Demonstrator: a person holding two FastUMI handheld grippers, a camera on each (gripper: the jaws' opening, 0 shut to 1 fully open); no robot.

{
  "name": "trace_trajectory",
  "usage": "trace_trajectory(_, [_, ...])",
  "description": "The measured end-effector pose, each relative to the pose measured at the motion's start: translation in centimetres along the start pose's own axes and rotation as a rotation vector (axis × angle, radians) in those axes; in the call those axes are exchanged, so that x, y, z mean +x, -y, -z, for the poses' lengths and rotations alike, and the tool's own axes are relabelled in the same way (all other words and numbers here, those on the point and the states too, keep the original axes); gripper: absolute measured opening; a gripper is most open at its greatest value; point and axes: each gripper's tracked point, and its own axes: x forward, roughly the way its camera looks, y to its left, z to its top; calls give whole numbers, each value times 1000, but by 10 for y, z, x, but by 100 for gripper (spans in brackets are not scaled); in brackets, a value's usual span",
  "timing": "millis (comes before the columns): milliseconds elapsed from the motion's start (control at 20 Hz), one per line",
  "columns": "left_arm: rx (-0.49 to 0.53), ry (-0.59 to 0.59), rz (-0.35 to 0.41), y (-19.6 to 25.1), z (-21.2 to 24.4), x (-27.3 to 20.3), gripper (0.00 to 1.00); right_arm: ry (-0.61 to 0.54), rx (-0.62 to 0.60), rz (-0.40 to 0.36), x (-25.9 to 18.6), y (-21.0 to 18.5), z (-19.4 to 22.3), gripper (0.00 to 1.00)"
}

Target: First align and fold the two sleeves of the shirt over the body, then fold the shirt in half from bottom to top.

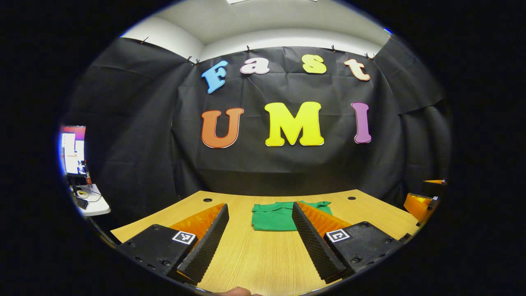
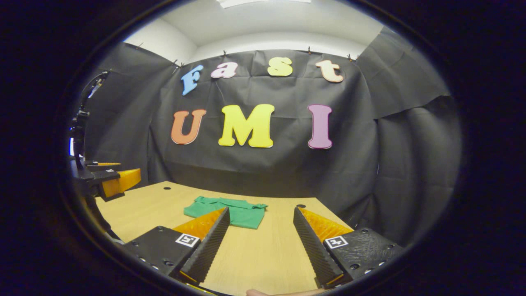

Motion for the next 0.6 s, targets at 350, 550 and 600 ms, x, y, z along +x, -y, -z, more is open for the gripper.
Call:
trace_trajectory(350, [23,-15,50,14,6,3,99,-42,-1,12,8,2,12,95])
trace_trajectory(550, [27,-28,67,21,12,5,99,-56,-11,17,10,3,19,93])
trace_trajectory(600, [30,-29,71,22,11,4,99,-62,-12,16,11,2,21,97])
